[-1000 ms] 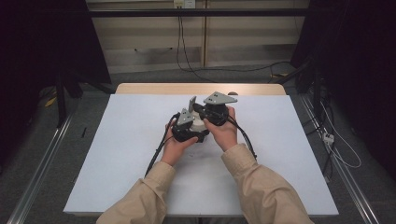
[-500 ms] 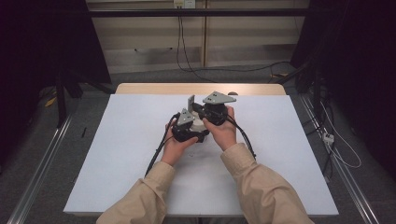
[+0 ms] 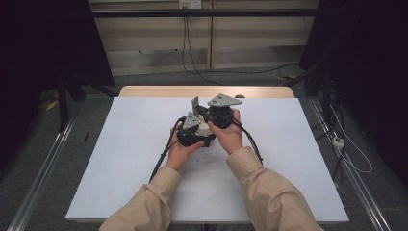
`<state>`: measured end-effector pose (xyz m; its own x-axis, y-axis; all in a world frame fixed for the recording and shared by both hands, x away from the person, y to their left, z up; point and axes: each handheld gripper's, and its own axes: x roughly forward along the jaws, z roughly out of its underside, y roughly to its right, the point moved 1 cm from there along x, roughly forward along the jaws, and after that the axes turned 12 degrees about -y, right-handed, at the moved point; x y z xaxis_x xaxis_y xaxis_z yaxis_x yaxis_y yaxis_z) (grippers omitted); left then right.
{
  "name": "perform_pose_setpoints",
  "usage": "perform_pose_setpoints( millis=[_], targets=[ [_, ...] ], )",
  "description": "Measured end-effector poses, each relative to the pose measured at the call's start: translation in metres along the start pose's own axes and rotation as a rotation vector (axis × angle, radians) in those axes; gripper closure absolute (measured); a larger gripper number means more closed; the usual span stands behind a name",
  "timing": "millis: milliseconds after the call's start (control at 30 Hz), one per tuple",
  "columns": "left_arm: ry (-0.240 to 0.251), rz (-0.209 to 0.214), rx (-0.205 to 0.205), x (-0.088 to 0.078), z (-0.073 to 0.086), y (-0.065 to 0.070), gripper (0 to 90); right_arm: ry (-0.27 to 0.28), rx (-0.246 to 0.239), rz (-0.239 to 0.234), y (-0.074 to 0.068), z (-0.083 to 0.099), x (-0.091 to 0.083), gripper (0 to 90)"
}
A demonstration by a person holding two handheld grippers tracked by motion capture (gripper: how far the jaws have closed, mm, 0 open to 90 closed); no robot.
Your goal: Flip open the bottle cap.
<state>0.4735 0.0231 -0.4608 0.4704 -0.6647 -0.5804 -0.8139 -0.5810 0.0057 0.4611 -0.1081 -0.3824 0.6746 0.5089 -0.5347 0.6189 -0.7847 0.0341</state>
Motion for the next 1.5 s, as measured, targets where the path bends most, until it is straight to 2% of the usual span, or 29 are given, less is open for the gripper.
perform_pose_setpoints(
  millis=[267,800,933,1000,1067,1500],
  targets=[
    [-0.003,-0.005,0.01,0.0,0.0,0.001,18.6,-0.003,0.002,-0.004,0.001,0.001,0.002,90.0],
    [-0.003,-0.003,0.009,0.0,0.0,0.001,18.6,-0.004,0.001,-0.013,0.001,0.001,0.008,90.0],
    [0.0,0.003,-0.003,0.0,0.0,0.0,18.6,-0.011,-0.005,-0.013,0.001,0.001,0.01,90.0],
    [0.0,-0.009,0.004,0.0,0.0,0.0,18.6,-0.012,-0.003,-0.017,0.002,0.001,0.011,90.0],
    [0.001,0.004,-0.005,0.0,0.0,0.0,18.6,-0.012,-0.001,-0.021,0.002,0.001,0.011,90.0],
    [0.001,-0.002,0.001,0.0,0.0,0.0,18.7,-0.021,-0.001,-0.028,0.003,0.0,0.011,90.0]
  ],
)
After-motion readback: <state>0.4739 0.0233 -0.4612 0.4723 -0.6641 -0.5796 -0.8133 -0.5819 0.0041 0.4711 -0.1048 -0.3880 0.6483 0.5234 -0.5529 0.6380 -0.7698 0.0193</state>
